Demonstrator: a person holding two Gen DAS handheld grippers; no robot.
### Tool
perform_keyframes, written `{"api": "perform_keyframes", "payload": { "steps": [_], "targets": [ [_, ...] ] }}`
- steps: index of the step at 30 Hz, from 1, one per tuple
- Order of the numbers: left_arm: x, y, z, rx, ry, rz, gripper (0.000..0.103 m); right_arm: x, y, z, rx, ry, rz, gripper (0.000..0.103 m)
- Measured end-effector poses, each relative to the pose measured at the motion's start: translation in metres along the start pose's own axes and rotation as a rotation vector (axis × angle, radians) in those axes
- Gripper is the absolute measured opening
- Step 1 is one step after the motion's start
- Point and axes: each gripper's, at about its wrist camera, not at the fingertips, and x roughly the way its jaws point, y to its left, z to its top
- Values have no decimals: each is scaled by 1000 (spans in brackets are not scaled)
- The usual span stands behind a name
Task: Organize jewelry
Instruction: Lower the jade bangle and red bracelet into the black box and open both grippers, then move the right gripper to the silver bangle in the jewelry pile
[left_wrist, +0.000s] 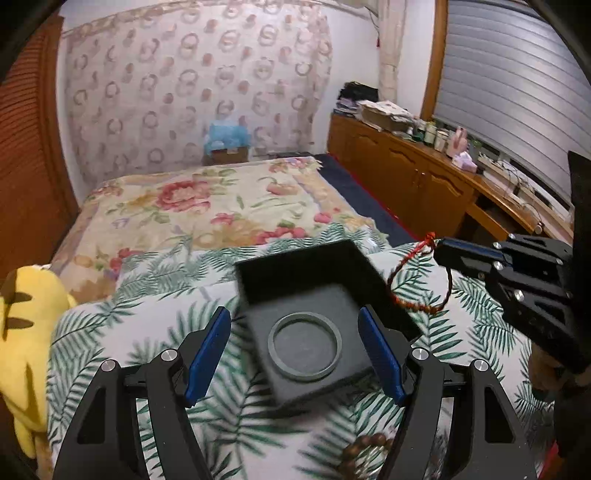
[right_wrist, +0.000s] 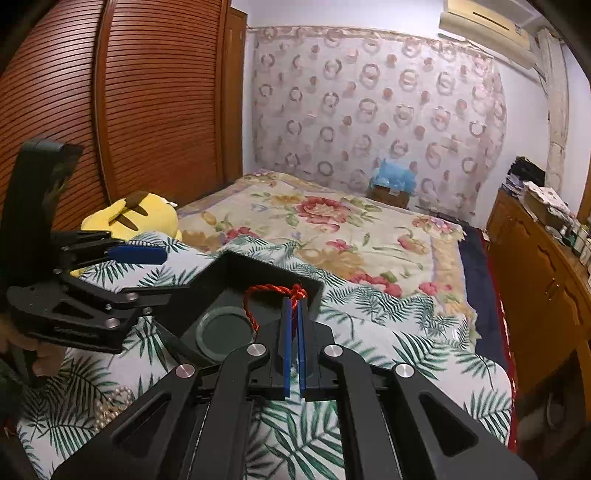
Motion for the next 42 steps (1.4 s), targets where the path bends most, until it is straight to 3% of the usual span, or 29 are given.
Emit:
{"api": "perform_keyframes", "payload": {
  "steps": [11,15,18,27,42],
  "targets": [
    [-26,29,-32,-80,21,50,68,38,18,0,-2,71,89,4],
    [-32,33,-43,-94,27,49,68,42,21,-6,-13,84,67,6],
    [-38,32,-52,-94,30,49,68,37,20,-9,0,81,54,18],
    [-56,18,-76,-74,31,32,68,1,27,-27,11,60,37,18],
    [-88,11,-115,-67,13,-5,68,-46,64,-83,30,98,16,18]
  ]
}}
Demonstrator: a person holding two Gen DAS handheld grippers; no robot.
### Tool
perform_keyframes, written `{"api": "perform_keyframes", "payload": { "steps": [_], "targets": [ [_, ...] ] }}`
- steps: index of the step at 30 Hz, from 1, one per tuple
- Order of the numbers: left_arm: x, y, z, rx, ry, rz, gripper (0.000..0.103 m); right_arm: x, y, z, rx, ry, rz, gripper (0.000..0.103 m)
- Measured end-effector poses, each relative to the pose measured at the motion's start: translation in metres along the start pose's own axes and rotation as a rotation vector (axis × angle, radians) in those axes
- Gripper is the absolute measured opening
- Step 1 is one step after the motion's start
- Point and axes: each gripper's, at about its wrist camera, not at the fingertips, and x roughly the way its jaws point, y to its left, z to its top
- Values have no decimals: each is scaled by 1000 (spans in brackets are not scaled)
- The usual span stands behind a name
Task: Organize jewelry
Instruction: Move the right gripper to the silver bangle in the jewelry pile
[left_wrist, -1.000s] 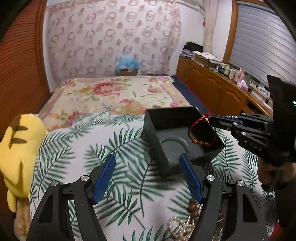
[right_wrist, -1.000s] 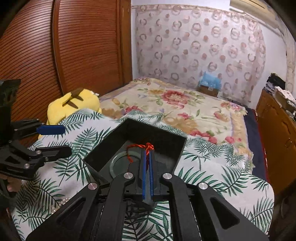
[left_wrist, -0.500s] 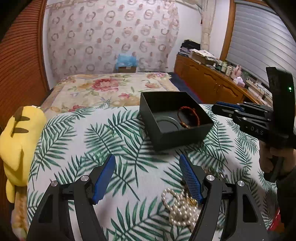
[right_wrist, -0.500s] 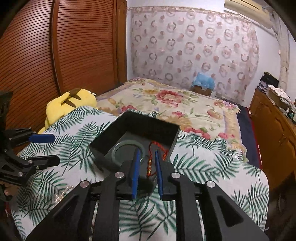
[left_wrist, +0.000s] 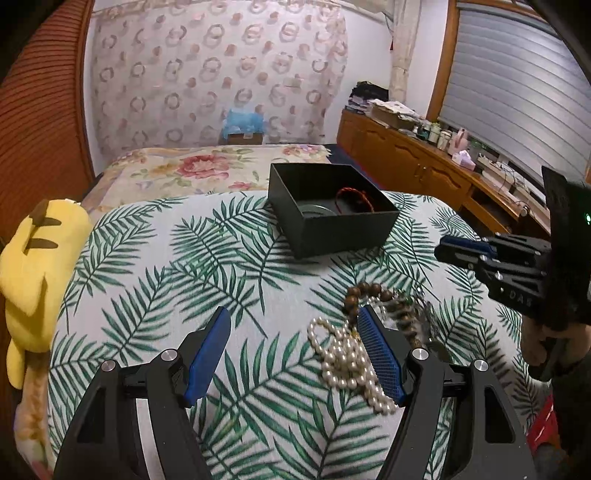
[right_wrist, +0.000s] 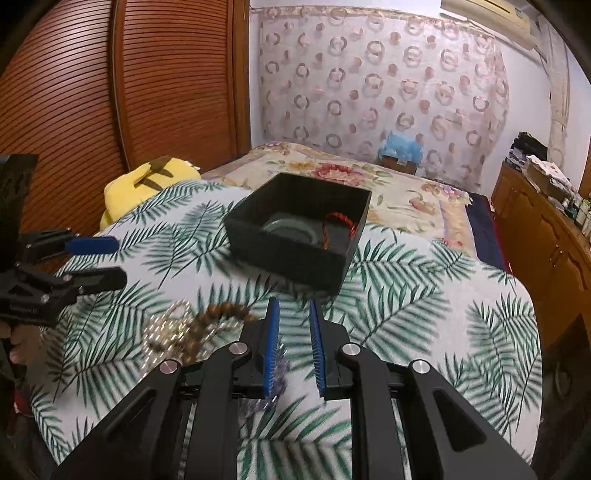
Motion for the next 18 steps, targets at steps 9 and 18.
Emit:
{"api": "perform_keyframes", "payload": {
  "steps": [9,18],
  "targets": [
    [-13,-3,-18,9,-4,-13,68,-8,24,-37,2,59,16,19],
    [-10,-7,-27,16,10,-29,68,-4,41,-62,-1,124,54,19]
  ]
}}
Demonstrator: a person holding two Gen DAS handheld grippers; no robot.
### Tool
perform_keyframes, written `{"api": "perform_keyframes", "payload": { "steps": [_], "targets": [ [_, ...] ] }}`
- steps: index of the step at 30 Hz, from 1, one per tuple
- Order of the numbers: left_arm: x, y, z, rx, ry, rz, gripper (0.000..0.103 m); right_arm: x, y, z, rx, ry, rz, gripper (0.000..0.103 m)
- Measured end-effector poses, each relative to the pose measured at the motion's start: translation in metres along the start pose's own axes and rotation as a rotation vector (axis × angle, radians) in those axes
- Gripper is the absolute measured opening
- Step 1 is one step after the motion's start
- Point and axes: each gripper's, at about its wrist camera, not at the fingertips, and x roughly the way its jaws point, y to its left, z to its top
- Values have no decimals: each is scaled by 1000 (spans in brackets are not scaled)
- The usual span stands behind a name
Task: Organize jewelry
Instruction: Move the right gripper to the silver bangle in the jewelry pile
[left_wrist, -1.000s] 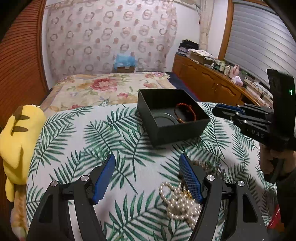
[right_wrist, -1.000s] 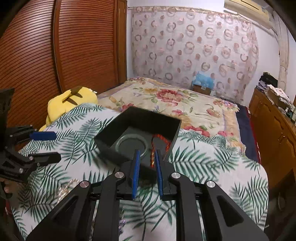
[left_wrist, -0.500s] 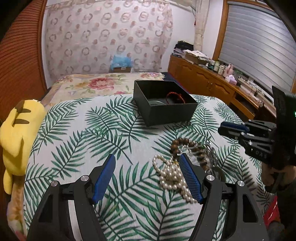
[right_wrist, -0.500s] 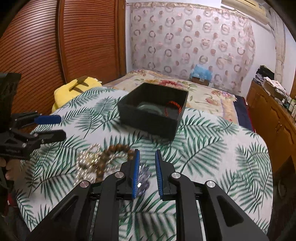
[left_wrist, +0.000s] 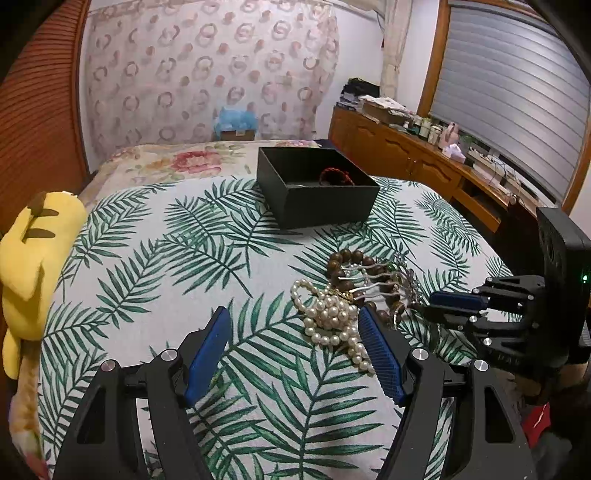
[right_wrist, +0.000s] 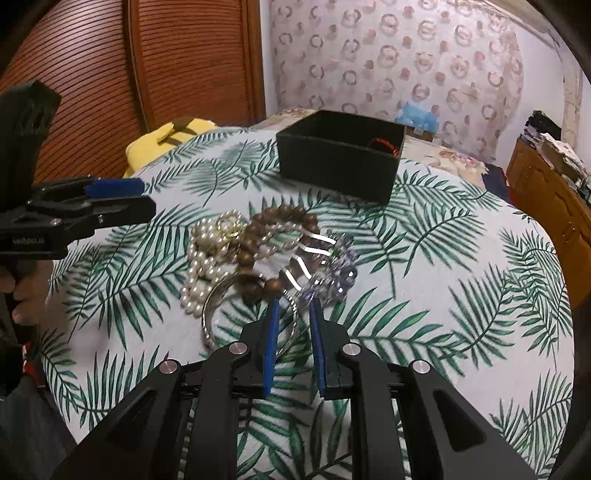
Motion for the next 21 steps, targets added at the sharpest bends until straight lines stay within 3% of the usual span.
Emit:
{"api": "perform_keyframes", "payload": {
  "steps": [5,7,11,21],
  "targets": [
    [7,-7,0,19,14,-16,67,4,-1,-4,4,30,2,18],
    [10,-10,1,28,22,-26,60,5,-1,-5,0,35,12,11],
    [22,-16,5,35,45,-52,49,2,-2,-8,-4,30,12,7],
    [51,-29,21,49,95,-80,35,-4,-10,-14,5,15,-2,4]
  ]
}}
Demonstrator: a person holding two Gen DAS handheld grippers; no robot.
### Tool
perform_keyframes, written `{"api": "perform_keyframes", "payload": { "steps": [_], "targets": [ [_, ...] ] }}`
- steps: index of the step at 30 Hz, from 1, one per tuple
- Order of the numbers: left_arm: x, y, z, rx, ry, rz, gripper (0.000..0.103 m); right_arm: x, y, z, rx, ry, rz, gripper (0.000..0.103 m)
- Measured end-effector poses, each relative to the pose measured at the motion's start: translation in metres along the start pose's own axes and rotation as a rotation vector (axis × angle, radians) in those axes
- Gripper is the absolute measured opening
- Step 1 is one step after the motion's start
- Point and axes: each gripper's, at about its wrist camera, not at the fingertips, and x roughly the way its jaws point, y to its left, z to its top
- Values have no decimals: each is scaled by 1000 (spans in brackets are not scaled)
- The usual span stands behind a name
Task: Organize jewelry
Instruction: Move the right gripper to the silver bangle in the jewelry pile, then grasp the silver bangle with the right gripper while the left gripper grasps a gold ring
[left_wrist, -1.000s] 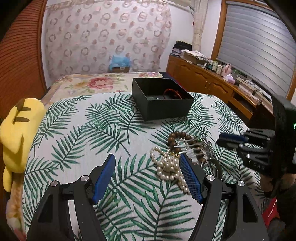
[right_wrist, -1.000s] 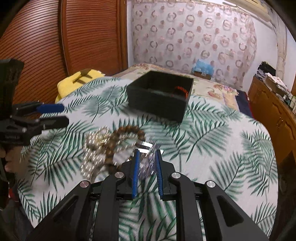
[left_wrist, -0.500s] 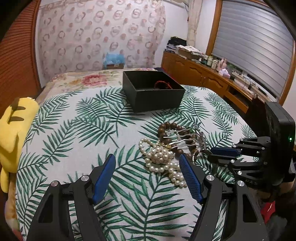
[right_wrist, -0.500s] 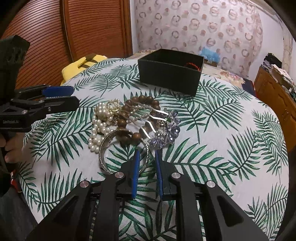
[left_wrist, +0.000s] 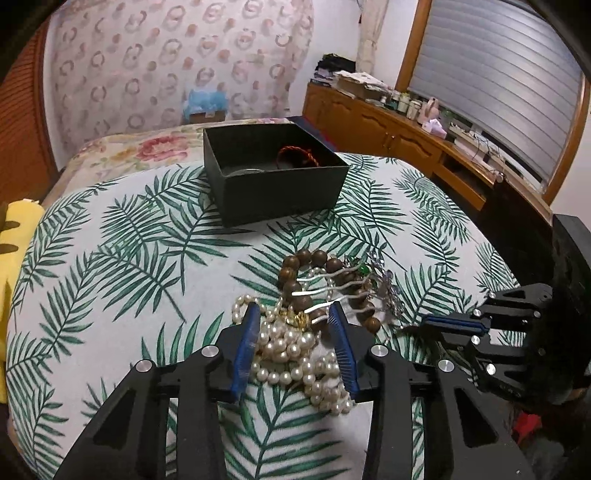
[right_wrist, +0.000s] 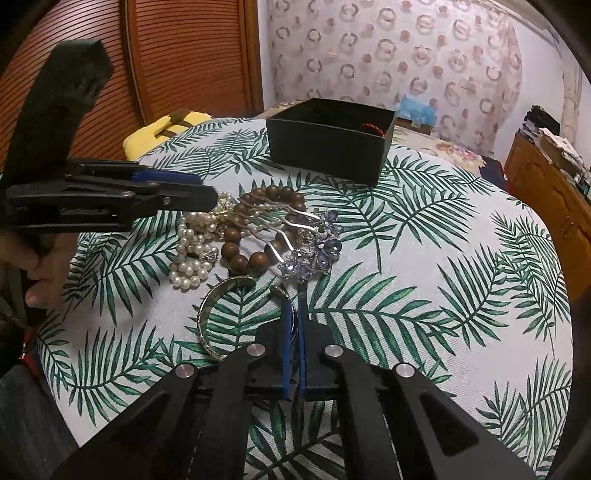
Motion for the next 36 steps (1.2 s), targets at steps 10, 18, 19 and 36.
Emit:
{"api": "perform_keyframes", "payload": {
  "steps": [10,18,19,36],
  "targets": [
    [13,3,2,6,32,26,20,0,1,-1,-6,-6,-1,4],
    [8,12,2,-41,15,22,1,2,3,-1,-6,2,4,7],
    [7,13,2,-45,8,21,0,2,3,-1,-6,3,4,8],
    [-8,3,5,13,-15,14,3,5,1,1,-2,9,7,8]
  ]
}}
